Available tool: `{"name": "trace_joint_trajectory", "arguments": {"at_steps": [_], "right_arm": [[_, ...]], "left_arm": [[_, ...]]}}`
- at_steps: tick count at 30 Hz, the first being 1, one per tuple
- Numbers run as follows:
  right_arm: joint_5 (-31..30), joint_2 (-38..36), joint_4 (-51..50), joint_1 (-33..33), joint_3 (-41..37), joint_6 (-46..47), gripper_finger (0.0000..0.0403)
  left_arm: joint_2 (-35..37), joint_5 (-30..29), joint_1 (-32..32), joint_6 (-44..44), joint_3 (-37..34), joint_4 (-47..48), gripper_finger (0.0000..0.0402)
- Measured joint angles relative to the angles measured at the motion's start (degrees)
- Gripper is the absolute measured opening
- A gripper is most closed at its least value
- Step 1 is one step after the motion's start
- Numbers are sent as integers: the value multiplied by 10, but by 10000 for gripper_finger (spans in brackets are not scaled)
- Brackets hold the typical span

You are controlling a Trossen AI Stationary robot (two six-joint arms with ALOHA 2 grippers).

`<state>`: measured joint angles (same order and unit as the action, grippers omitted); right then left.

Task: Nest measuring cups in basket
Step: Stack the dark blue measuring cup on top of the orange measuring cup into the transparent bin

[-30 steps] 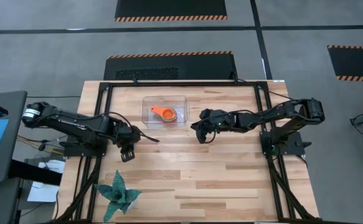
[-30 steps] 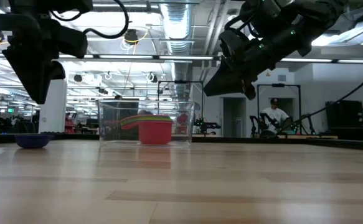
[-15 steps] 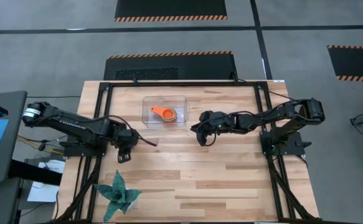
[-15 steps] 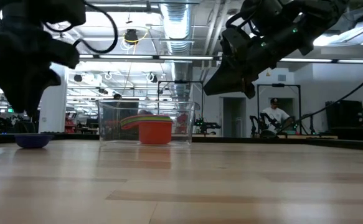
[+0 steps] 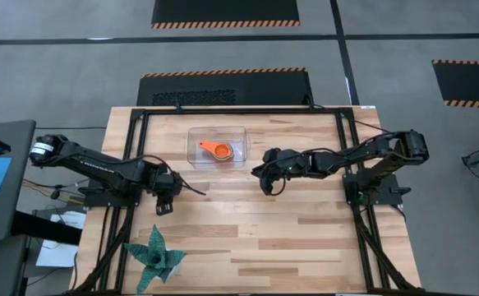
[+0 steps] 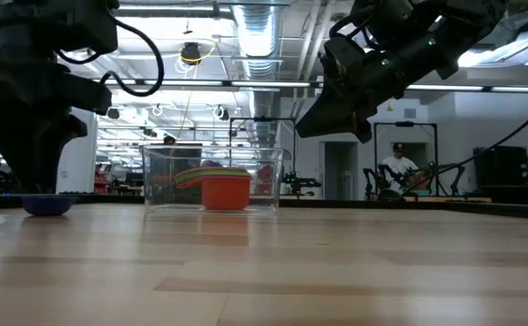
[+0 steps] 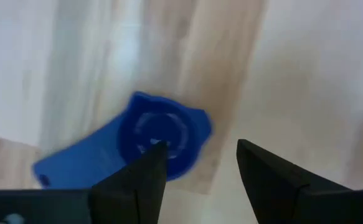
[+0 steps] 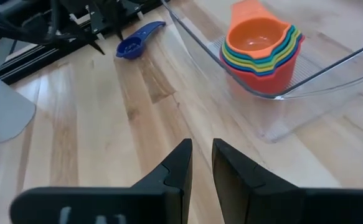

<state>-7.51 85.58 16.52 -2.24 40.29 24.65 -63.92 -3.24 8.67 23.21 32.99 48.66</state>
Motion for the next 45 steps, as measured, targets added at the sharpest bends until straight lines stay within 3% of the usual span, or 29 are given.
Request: {"name": "trace_joint_trajectory", "arguments": {"at_steps": [4, 9, 16, 23, 26, 30, 33, 37, 42, 45], "right_arm": [[0, 0, 0, 0, 0, 6, 87], [0, 0, -1, 0, 0, 8, 87], [0, 0, -11, 0, 0, 8, 87], [2, 0, -13, 0, 0, 8, 87], [2, 0, -13, 0, 0, 8, 87], [2, 0, -13, 0, 0, 8, 87], [2, 0, -13, 0, 0, 8, 87], [2, 0, -12, 0, 0, 8, 87], [2, 0, -11, 0, 0, 8, 87], [3, 0, -11, 0, 0, 8, 87]], "left_arm": [[0, -22, 0, -2, -6, -2, 183], [-19, 11, 0, -4, -23, -20, 183], [-80, -25, 0, -5, -28, -45, 183], [-157, -10, 0, -5, -7, -50, 178], [-172, -14, 0, -14, 14, -30, 135], [-176, -14, -3, -3, 41, -49, 24], [-177, 13, -3, 25, 75, -75, 9], [-175, 25, -6, 16, 177, -60, 3], [-174, -73, -10, -39, 312, -35, 2], [-174, -132, -35, -83, 357, -28, 2]]}}
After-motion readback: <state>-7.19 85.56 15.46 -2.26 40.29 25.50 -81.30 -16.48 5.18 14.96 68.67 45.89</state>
